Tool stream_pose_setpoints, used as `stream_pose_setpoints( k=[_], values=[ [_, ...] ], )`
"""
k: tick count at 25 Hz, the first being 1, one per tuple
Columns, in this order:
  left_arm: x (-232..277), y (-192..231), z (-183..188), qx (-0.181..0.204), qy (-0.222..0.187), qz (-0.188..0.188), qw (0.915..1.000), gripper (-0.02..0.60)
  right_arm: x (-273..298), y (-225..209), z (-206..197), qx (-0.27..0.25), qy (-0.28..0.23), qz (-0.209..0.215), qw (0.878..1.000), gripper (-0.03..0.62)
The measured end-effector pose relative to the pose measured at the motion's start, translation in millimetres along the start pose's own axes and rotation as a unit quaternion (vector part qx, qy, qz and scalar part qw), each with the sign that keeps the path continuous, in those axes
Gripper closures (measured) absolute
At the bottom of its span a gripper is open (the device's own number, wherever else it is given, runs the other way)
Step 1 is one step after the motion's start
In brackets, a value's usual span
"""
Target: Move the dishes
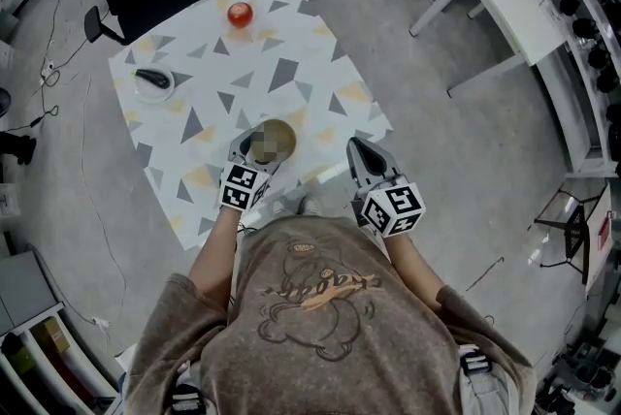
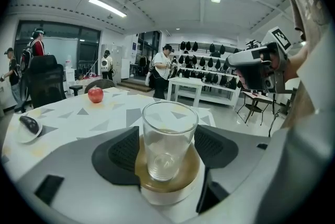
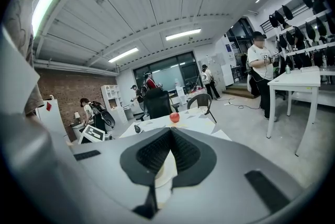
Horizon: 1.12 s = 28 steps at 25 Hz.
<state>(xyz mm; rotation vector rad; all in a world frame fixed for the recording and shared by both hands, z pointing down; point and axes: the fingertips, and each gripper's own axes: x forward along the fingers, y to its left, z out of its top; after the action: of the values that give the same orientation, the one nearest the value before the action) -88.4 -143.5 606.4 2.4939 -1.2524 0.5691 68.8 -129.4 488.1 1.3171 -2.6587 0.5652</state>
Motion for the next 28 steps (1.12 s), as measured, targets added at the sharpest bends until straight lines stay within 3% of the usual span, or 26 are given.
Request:
stream_pose_setpoints(
  k=[28],
  values=[
    [2.8,-0.9,4.8,0.013,-0.016,0.006,0.9998,0.291,2.5,-8.5,-8.8,0.004,0.014,-0.008,1.000,0.597]
  ],
)
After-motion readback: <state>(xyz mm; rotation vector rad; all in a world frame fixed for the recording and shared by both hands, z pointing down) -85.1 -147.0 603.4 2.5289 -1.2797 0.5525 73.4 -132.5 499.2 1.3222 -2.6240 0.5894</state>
